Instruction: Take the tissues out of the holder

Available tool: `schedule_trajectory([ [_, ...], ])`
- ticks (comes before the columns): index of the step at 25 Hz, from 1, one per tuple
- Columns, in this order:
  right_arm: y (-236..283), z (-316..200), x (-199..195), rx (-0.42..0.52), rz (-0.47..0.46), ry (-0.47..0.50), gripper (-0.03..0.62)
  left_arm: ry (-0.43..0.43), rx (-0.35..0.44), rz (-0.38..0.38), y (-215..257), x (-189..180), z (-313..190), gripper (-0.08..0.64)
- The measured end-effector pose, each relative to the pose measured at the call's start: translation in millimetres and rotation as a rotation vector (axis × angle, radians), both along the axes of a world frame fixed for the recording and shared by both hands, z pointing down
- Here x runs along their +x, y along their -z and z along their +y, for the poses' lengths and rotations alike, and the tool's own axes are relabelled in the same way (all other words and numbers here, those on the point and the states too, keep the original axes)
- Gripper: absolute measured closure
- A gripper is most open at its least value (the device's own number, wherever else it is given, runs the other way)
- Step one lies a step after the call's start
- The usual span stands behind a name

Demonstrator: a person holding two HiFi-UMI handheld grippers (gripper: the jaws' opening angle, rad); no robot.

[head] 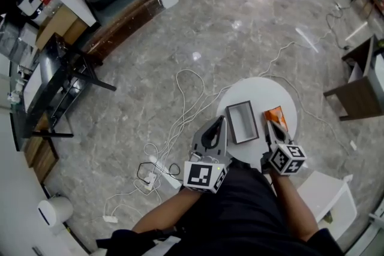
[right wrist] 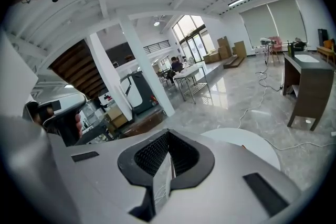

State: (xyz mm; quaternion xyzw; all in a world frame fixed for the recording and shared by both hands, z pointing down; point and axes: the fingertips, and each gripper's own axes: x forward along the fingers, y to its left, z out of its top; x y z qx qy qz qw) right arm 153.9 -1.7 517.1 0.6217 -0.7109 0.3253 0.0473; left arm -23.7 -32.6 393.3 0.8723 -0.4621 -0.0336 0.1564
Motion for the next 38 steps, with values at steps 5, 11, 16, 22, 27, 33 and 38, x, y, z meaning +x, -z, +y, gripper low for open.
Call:
schedule_trajectory([
  [5,24.0,1.3,-6.0,0.067,0.053,0.009,0.583,-0.013,0.016,-0.003,4.2,5.3,4.3,0.560],
  [11,55.0,6.6,-2.3,0.136,0.101,-0.019,0.583,-0.058,0.026,-0.001,8.9,17.7,7.7,0.560],
  [16,73.9,14.9,7.6,0.190,0.217,-0.055,0.583,-0.113,0.038,-0.010,9.1,38.1,14.3,0.561],
  [22,97.0,22.5,14.4,0.204,0.296,-0.091,0.583,-0.156,0.059,-0.031,10.2,53.4,19.0,0.561],
  [27,116.9,27.8,21.8,0.257,0.382,-0.132,0.583,-0.164,0.088,-0.054,15.2,60.1,21.4,0.560],
  [33,139.2,24.2,6.2,0.336,0.440,-0.124,0.583,-0.166,0.116,-0.056,28.1,66.7,19.1,0.561],
  [38,153.0,19.0,-6.0,0.414,0.472,-0.110,0.583,-0.155,0.174,-0.127,34.8,70.0,16.1,0.561],
])
